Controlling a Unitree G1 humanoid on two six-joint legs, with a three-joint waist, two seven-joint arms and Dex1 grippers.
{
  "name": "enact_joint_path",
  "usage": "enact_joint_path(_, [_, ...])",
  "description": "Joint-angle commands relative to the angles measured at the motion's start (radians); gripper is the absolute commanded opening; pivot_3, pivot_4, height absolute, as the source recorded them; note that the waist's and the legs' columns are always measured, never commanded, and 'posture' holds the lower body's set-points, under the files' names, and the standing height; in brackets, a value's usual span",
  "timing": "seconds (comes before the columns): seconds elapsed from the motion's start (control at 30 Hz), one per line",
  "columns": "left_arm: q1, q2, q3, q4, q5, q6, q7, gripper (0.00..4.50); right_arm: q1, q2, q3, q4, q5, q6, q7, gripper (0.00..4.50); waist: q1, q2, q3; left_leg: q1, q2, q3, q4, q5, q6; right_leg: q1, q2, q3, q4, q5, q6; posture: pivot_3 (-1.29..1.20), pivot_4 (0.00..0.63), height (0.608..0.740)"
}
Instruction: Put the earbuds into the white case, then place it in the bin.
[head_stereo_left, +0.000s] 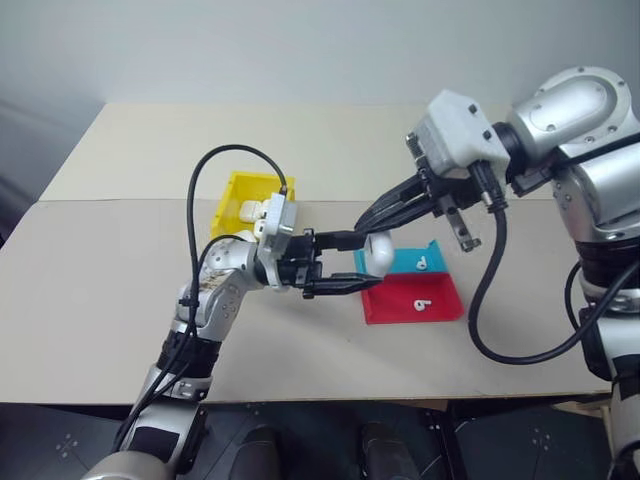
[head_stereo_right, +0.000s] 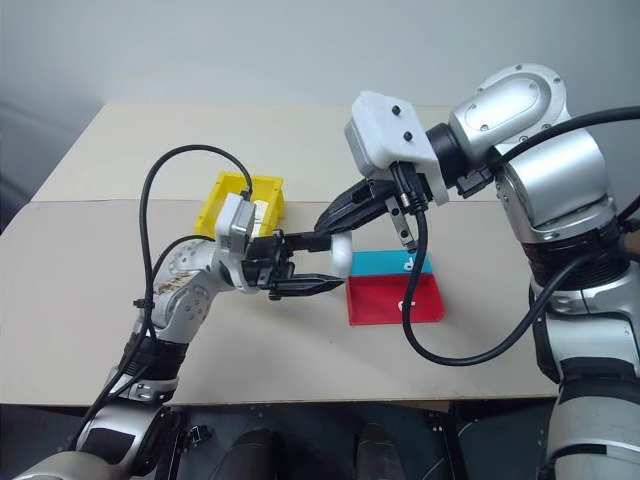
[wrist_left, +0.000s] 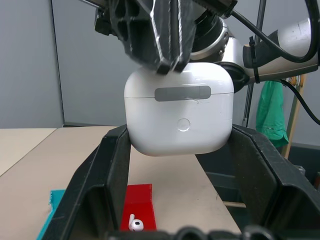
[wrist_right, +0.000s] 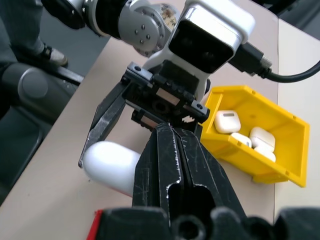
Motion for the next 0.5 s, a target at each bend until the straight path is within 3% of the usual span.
enact_joint_path(0.03, [-0.015, 0.004, 0.023, -0.029, -0.008, -0.016, 0.007, 2.70, -0.030, 0.005, -0.110, 0.009, 0.049, 0.059, -0.070, 0.04, 0.001, 0.000, 0.000, 0.000, 0.000, 0.000, 0.000, 0.000, 0.000, 0.000, 0.000, 0.000, 0.000, 0.000, 0.000, 0.00, 0.150, 0.740])
enact_joint_path(0.23, [-0.019, 0.046, 0.096, -0.058, -0.042, -0.016, 0.026, 2.70, 0.071, -0.057, -0.313, -0.029, 0.175, 0.213, -0.178, 0.04, 0.012, 0.000, 0.000, -0.001, 0.000, 0.000, 0.000, 0.000, 0.000, 0.001, 0.000, -0.001, 0.000, 0.000, 0.000, 0.00, 0.150, 0.740])
enact_joint_path(0.5, [-0.026, 0.119, 0.192, -0.053, -0.047, -0.033, 0.046, 2.70, 0.406, -0.148, -0.484, -0.214, 0.284, 0.331, -0.304, 0.04, 0.017, 0.000, 0.000, 0.000, 0.000, 0.001, 0.000, 0.000, 0.000, 0.000, 0.000, 0.000, -0.001, 0.000, 0.000, 0.00, 0.150, 0.740])
